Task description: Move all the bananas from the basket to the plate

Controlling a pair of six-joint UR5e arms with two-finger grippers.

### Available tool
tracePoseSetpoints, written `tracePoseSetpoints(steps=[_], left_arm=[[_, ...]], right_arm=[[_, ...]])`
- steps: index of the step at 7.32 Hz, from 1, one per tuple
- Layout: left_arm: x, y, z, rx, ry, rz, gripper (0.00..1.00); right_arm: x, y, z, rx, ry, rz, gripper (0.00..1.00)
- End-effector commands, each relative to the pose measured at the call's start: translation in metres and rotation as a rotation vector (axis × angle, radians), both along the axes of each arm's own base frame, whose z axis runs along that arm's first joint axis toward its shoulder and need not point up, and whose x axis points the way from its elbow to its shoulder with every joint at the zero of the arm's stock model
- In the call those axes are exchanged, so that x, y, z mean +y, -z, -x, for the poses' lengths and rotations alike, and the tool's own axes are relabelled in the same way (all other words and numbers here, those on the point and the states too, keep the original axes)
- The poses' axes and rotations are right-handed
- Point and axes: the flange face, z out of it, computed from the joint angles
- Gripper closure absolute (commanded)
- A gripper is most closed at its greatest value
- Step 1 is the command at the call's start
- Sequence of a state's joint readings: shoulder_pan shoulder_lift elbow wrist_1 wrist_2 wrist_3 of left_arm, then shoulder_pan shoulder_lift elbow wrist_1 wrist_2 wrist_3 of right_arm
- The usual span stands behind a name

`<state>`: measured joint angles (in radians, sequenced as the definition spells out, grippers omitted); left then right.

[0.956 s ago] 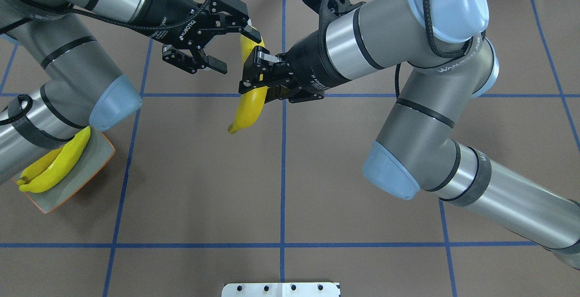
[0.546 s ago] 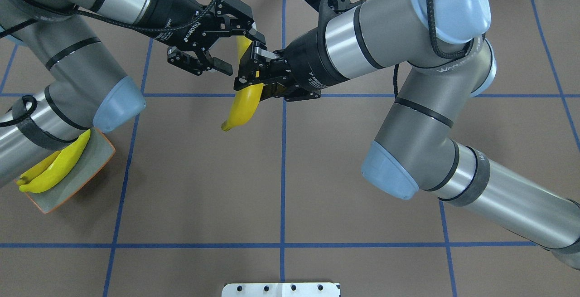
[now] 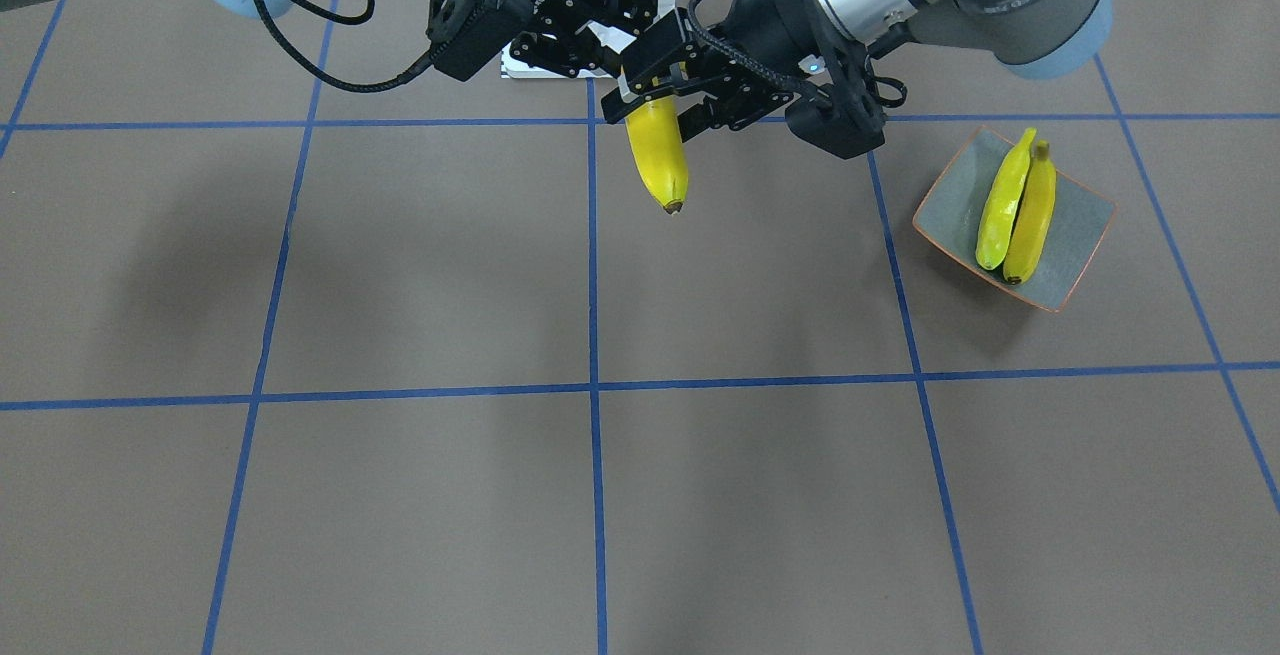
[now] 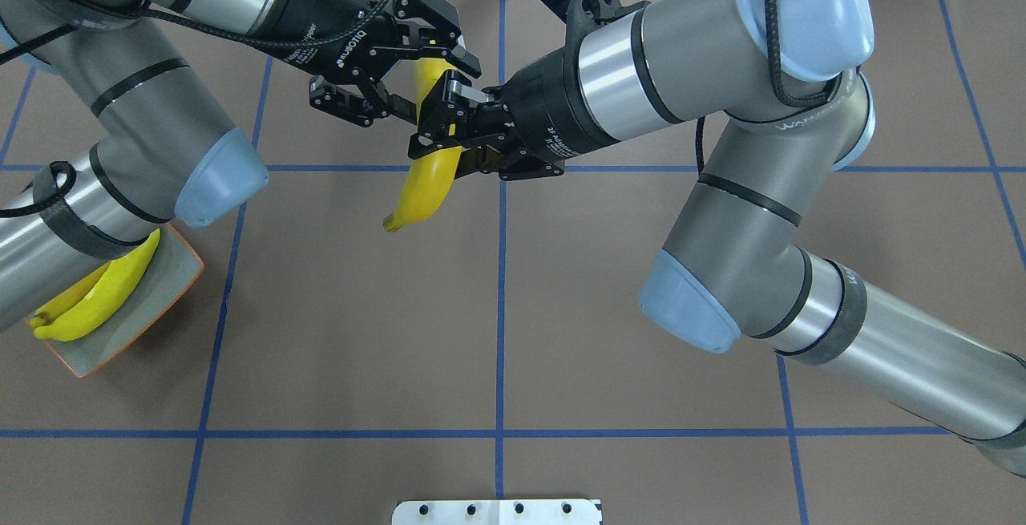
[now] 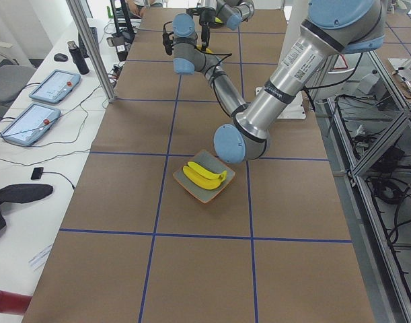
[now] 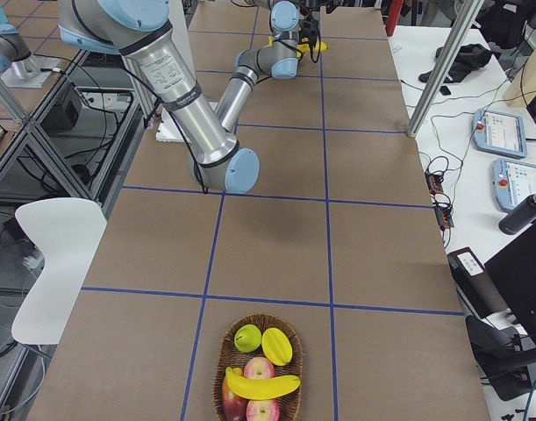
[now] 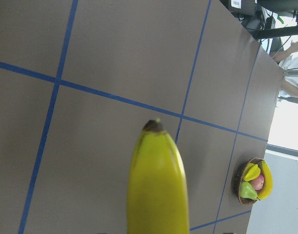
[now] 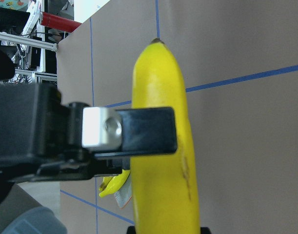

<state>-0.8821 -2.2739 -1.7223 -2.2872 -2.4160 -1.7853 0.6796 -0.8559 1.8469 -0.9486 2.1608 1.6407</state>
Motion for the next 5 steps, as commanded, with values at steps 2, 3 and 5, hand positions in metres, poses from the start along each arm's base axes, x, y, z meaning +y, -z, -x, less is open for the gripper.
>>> tracePoseSetpoints(steps=[2, 3, 5], left_arm=[[-0.0012, -0.0008, -0.0010, -0.002, 0.000, 0.004, 0.33], [-0.0012, -0.0017, -0.0011, -0.003, -0.002, 0.007, 0.34], [-0.0007, -0.0012, -0.0007, -0.002, -0.002, 0.006, 0.37]], right_arm=[[0.0028, -0.0011, -0.0036, -0.039, 0.001, 0.011, 1.00], [0.0023, -0.0018, -0.0044, -0.040, 0.000, 0.010, 1.00], [0.0031, -0.0025, -0.0053, -0.041, 0.000, 0.009, 1.00]])
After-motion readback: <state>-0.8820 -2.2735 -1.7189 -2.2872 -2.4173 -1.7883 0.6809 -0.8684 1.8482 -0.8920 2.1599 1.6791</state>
